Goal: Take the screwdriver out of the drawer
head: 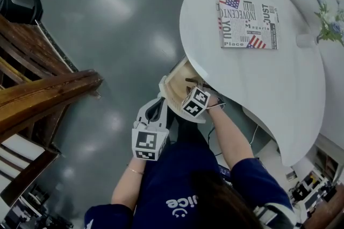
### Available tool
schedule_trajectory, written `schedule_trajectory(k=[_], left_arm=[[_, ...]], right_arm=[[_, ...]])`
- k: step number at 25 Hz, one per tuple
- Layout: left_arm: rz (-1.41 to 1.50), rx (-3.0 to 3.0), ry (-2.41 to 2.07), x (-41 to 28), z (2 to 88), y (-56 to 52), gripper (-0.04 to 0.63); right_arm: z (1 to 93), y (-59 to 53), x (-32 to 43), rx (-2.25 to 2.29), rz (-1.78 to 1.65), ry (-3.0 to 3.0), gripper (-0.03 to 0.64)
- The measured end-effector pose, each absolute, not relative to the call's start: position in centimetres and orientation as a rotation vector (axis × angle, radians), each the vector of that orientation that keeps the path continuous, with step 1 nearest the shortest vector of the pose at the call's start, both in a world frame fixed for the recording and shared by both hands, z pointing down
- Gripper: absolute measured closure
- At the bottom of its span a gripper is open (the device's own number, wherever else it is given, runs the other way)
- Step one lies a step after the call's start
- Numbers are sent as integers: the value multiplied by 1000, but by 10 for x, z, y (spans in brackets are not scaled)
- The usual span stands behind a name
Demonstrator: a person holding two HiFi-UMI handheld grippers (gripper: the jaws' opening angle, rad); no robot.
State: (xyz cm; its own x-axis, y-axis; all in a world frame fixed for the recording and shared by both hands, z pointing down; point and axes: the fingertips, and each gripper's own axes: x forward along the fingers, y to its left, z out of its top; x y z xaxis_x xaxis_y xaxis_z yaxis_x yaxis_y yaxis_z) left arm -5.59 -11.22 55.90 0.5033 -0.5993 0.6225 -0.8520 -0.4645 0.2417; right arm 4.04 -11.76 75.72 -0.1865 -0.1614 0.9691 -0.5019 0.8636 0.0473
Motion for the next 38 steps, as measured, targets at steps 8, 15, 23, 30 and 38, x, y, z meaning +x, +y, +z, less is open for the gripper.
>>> schedule_trajectory(k=[8,15,23,30,38], left_arm=[[653,2172,-1199,-64,572,-107,591],[675,2134,-1211,-75,582,-99,591],[712,2115,-1246,-88,586,-95,591],[720,2090,-1258,-91,592,-90,591],[698,2053,-1284,-95,590,-88,591]], right_arm=[[784,-123,46,481,294,-1700,449],[799,-120,44,403,250,-1688,451],[815,-127,43,367,202,-1634,471],[821,-123,43,322,239,-1640,515],[815,-119,42,329,237,-1636,543]])
